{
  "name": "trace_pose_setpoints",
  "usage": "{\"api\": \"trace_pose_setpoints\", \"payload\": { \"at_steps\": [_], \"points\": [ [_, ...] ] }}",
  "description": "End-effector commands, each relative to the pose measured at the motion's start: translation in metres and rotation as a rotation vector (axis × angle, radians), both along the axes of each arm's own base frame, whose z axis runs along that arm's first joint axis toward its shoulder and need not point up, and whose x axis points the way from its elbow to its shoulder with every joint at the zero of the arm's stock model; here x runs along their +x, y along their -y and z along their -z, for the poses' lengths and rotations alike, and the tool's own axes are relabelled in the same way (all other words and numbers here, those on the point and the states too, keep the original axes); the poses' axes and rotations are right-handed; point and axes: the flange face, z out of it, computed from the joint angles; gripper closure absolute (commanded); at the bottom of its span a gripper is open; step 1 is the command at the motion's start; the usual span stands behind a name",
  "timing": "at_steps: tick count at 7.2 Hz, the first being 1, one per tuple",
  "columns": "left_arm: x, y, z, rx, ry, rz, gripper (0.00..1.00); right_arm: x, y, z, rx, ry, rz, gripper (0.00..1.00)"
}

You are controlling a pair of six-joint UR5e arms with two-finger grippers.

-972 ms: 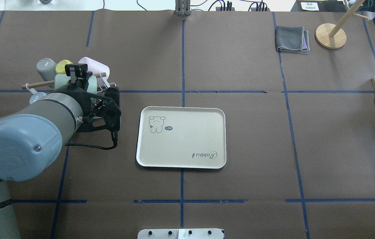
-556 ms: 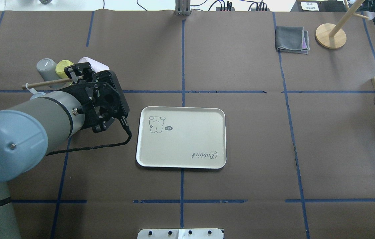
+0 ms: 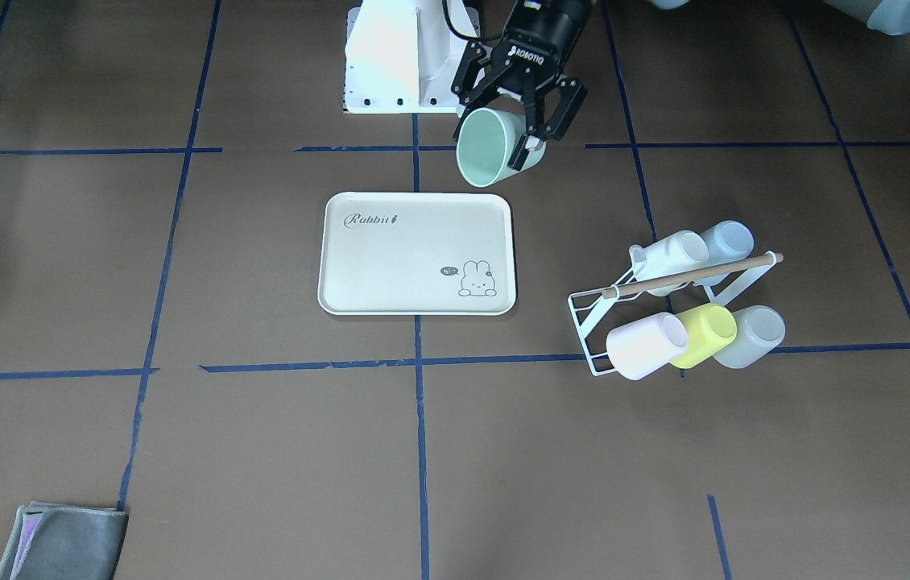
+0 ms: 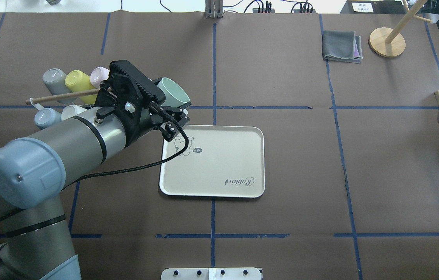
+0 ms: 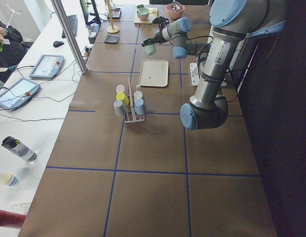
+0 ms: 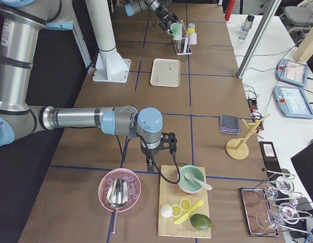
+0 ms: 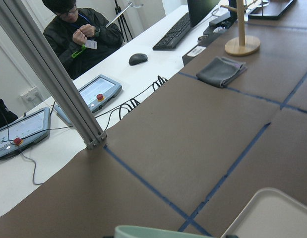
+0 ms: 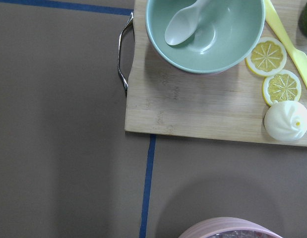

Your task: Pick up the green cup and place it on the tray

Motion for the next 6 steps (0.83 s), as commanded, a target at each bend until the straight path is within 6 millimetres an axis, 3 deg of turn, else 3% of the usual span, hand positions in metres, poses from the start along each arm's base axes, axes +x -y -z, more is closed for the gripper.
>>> {"api": "trace_pose_setpoints", "payload": {
  "at_steps": [1, 2, 3, 6],
  "points": [
    [0.042, 0.019, -0.043, -0.039, -0.188, -0.001, 0.27, 0.0, 0.0, 0.0, 0.0, 0.0, 0.0, 0.0],
    [0.063, 0.025, -0.065, -0.042, -0.177, -0.005, 0.27, 0.0, 0.0, 0.0, 0.0, 0.0, 0.0, 0.0],
    [0.082, 0.032, -0.072, -0.043, -0.179, -0.006, 0.27, 0.0, 0.0, 0.0, 0.0, 0.0, 0.0, 0.0],
    [0.163, 0.004, -0.091, -0.056, -0.16, 0.03, 0.25, 0.0, 0.0, -0.001, -0.003, 0.0, 0.0, 0.0]
  ]
}}
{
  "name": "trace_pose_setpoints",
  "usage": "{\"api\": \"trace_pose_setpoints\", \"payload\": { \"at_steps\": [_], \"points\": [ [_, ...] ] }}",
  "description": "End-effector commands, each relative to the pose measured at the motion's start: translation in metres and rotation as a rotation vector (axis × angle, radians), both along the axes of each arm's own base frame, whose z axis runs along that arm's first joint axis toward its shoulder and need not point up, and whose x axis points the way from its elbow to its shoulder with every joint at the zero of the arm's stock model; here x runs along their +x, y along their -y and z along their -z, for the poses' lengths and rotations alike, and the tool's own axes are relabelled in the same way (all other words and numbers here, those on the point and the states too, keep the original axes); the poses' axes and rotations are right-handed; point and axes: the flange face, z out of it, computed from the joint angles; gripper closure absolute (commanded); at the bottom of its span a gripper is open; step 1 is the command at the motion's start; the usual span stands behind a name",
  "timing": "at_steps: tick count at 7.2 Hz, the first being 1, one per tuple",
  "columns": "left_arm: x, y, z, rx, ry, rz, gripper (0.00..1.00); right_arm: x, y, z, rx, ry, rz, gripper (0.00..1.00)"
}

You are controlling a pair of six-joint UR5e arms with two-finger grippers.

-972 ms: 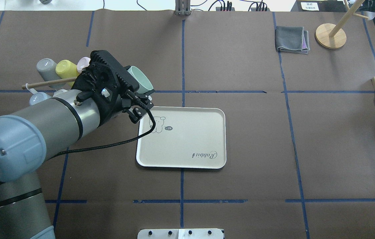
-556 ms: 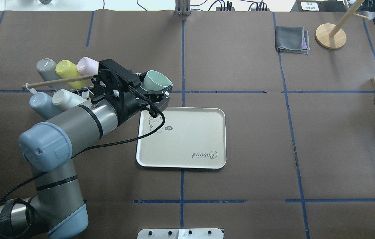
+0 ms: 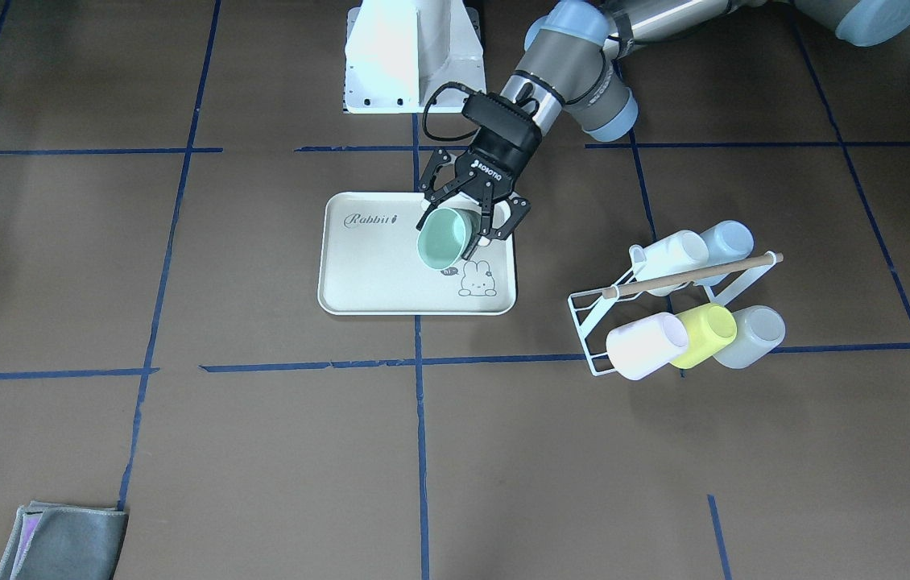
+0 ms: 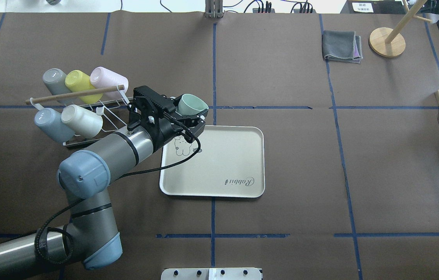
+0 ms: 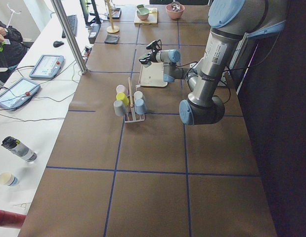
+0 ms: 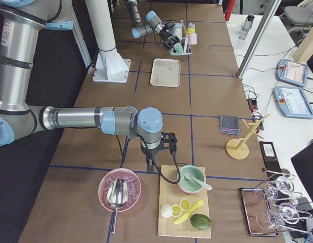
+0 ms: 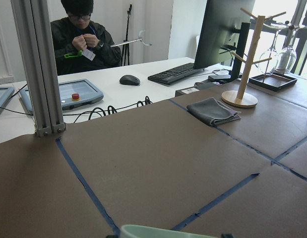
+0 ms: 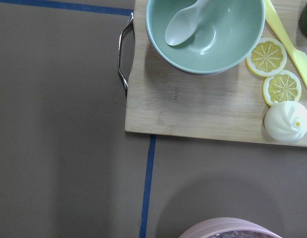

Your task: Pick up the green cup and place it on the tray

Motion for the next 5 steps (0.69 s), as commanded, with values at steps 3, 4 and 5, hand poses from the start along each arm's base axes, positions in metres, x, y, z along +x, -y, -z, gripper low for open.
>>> {"api": "trace_pose_setpoints", "payload": {
  "at_steps": [3, 4, 5],
  "points": [
    [0.057, -0.02, -0.025, -0.017, 0.068, 0.003, 0.23, 0.0, 0.0, -0.002, -0.004, -0.001, 0.0, 0.0],
    [0.061, -0.02, -0.031, -0.021, 0.082, 0.0, 0.22, 0.0, 0.0, -0.002, -0.004, 0.0, 0.0, 0.0],
    [0.066, -0.02, -0.037, -0.023, 0.098, -0.001, 0.22, 0.0, 0.001, -0.002, -0.005, 0.0, 0.0, 0.0]
  ]
}}
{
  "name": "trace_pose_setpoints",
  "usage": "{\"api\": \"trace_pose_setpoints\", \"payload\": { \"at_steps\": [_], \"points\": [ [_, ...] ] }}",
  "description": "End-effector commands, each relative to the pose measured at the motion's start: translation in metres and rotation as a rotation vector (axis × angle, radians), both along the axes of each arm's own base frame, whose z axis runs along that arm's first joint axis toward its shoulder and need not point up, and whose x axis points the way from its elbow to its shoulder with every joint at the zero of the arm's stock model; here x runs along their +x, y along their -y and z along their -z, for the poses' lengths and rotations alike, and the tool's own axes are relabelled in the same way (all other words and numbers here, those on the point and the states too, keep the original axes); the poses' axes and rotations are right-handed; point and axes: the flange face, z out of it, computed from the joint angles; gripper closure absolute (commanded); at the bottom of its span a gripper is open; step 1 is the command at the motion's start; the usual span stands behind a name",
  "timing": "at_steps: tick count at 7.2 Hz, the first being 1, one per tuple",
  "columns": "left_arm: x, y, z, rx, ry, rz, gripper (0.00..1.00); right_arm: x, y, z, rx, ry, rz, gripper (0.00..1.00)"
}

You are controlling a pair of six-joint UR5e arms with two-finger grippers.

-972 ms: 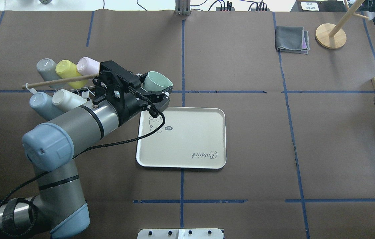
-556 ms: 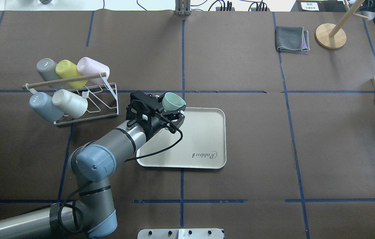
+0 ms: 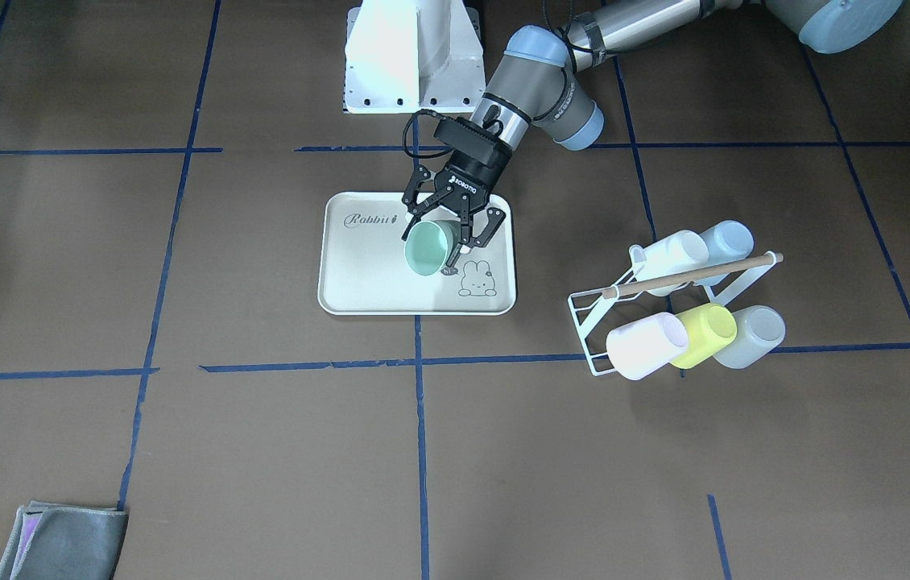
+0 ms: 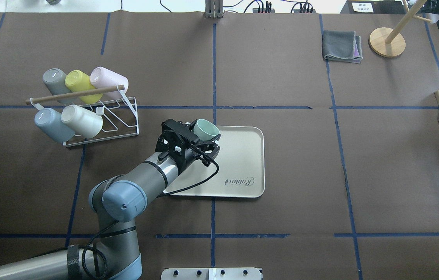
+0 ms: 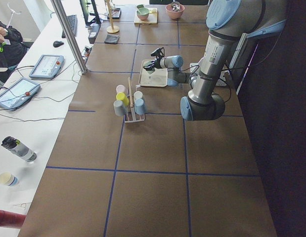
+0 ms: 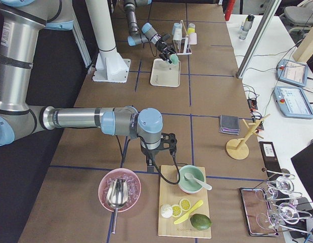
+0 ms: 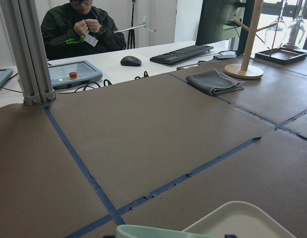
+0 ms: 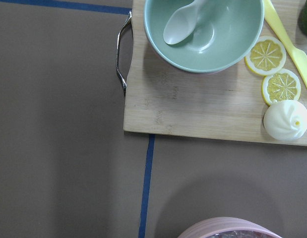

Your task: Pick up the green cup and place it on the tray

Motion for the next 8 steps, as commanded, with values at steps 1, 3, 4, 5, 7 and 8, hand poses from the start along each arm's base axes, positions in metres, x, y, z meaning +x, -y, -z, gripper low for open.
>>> {"api": "trace_pose_setpoints", "payload": {
  "at_steps": [1, 3, 4, 5, 7, 8],
  "points": [
    [0.0107, -0.0071, -0.0084, -0.004, 0.022, -0.013, 0.21, 0.0, 0.0006, -0.0001, 0.0, 0.0, 0.0, 0.0],
    [0.0151, -0.0135, -0.0043, -0.002, 0.016, -0.024, 0.19, 0.0, 0.0006, -0.0001, 0.001, 0.0, 0.001, 0.0],
    [0.0153, -0.0135, -0.002, -0.001, 0.011, -0.024, 0.19, 0.0, 0.0006, 0.0006, 0.002, 0.0, 0.0, 0.0],
    [0.0144, -0.0139, -0.0004, 0.001, 0.006, -0.025, 0.18, 0.0, 0.0006, -0.0001, 0.0, 0.0, 0.0, 0.0],
    [0.0141, -0.0139, -0.0013, 0.001, 0.006, -0.025, 0.13, 0.0, 0.0012, 0.0003, 0.0, 0.0, 0.0, 0.0],
    [0.0144, -0.0138, -0.002, 0.0, 0.007, -0.025, 0.13, -0.0001, 0.0013, 0.0005, 0.002, 0.002, 0.0, 0.0]
  ]
}}
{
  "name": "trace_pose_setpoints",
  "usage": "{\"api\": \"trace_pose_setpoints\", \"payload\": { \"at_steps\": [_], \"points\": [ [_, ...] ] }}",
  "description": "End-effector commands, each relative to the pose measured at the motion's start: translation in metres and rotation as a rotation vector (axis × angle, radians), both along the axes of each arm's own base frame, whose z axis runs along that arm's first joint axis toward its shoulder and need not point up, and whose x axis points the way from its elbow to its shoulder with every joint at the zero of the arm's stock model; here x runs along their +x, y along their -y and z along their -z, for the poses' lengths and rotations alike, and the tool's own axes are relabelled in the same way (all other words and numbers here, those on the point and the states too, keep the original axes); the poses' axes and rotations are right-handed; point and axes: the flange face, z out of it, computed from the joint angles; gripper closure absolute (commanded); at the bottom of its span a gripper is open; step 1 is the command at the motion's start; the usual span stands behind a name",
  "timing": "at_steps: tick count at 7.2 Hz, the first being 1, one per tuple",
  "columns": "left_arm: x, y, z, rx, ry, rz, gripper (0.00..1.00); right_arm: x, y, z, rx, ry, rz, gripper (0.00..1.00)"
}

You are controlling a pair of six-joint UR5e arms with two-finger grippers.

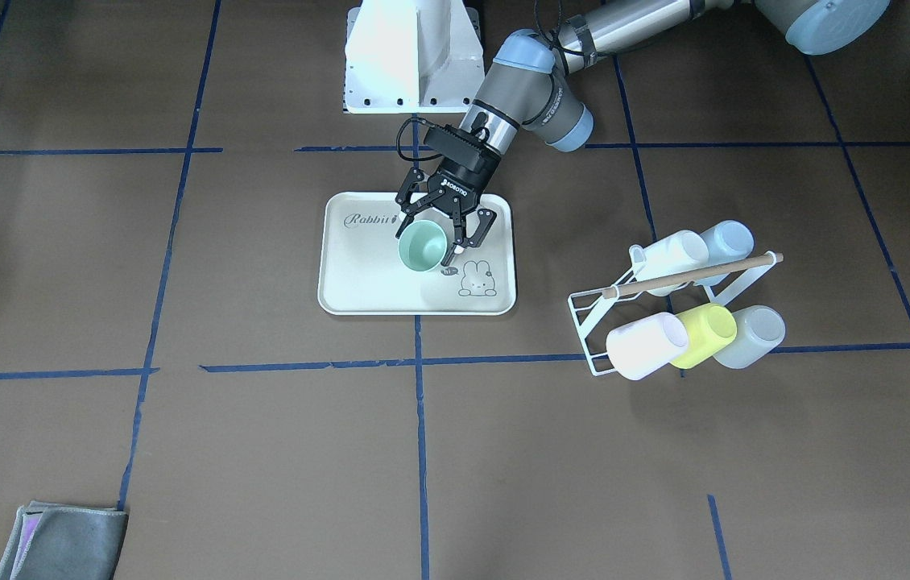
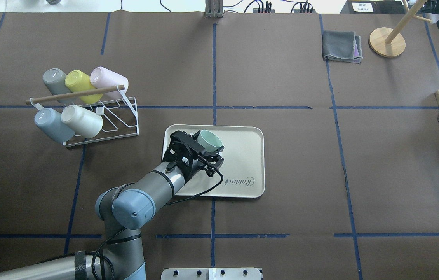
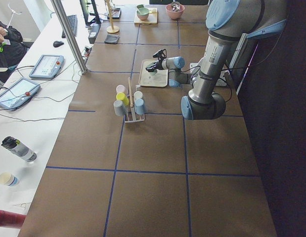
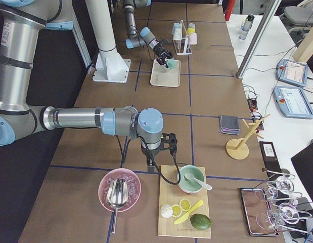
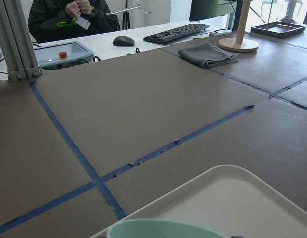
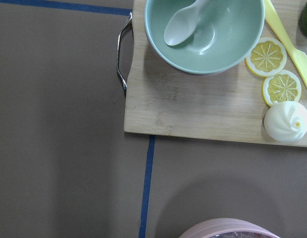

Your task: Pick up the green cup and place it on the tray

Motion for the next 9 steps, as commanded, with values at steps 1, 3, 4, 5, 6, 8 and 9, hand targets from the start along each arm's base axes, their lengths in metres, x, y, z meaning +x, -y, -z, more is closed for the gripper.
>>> {"api": "trace_pose_setpoints", "payload": {
  "at_steps": [1, 3, 4, 5, 6, 8, 9],
  "points": [
    [0.0, 0.0, -0.001, 0.0, 0.001, 0.0, 0.13, 0.0, 0.0, 0.0, -0.001, -0.001, 0.0, 0.0],
    [0.0, 0.0, -0.001, 0.0, 0.001, 0.0, 0.13, 0.0, 0.0, 0.0, -0.001, 0.001, 0.0, 0.0],
    [-0.002, -0.001, 0.003, 0.003, -0.007, -0.002, 0.11, 0.0, 0.0, 0.001, 0.001, 0.002, 0.0, 0.0],
    [-0.008, -0.002, 0.014, 0.013, -0.026, -0.002, 0.11, 0.0, 0.0, 0.0, -0.001, 0.002, 0.0, 0.0],
    [-0.028, -0.006, 0.036, 0.08, -0.032, -0.004, 0.11, 0.0, 0.0, 0.001, 0.002, 0.002, 0.0, 0.0],
    [-0.069, -0.014, 0.06, 0.144, -0.057, 0.001, 0.08, 0.0, 0.001, 0.001, 0.004, -0.001, 0.0, 0.0],
    [-0.074, -0.013, 0.056, 0.166, -0.009, -0.031, 0.07, 0.0, 0.002, 0.002, 0.005, -0.001, 0.0, 0.0]
  ]
}}
